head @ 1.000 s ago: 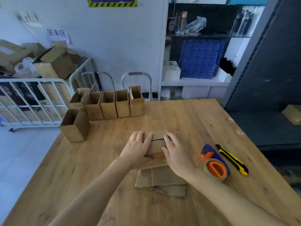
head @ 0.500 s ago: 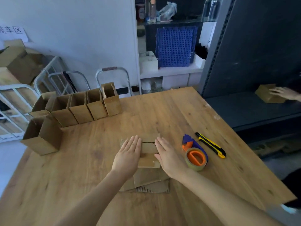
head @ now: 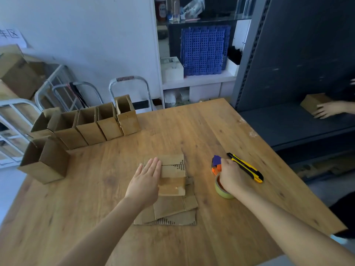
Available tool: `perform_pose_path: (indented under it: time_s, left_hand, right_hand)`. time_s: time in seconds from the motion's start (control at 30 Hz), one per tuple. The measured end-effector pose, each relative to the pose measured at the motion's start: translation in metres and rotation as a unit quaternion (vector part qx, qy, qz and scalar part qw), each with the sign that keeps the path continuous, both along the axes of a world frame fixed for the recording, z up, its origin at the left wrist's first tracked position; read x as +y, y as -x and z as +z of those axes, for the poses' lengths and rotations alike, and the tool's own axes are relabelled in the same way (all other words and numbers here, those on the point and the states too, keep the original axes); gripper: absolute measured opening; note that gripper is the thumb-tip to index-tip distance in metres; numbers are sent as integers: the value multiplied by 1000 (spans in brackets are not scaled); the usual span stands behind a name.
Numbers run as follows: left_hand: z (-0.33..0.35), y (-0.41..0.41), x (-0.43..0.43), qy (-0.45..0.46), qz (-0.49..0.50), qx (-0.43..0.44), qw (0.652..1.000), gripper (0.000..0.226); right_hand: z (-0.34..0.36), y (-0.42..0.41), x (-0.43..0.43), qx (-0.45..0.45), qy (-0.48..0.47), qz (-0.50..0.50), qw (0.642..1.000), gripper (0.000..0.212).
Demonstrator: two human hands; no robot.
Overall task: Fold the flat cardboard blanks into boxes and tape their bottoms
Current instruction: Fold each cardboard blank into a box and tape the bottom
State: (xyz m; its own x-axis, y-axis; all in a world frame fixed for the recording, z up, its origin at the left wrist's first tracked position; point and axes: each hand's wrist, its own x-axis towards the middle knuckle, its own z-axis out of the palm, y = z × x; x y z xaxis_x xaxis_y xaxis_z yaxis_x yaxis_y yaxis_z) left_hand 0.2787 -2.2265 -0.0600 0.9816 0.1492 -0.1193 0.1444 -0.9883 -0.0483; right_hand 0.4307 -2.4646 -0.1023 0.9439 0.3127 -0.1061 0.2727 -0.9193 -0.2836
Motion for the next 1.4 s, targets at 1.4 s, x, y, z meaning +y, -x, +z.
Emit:
perform_pose_path:
  time_s: [1.4]
  left_hand:
    - [-4,7,4,61,3,3,998,96]
  right_hand:
    - [92,3,52,13,-287,186,940,49]
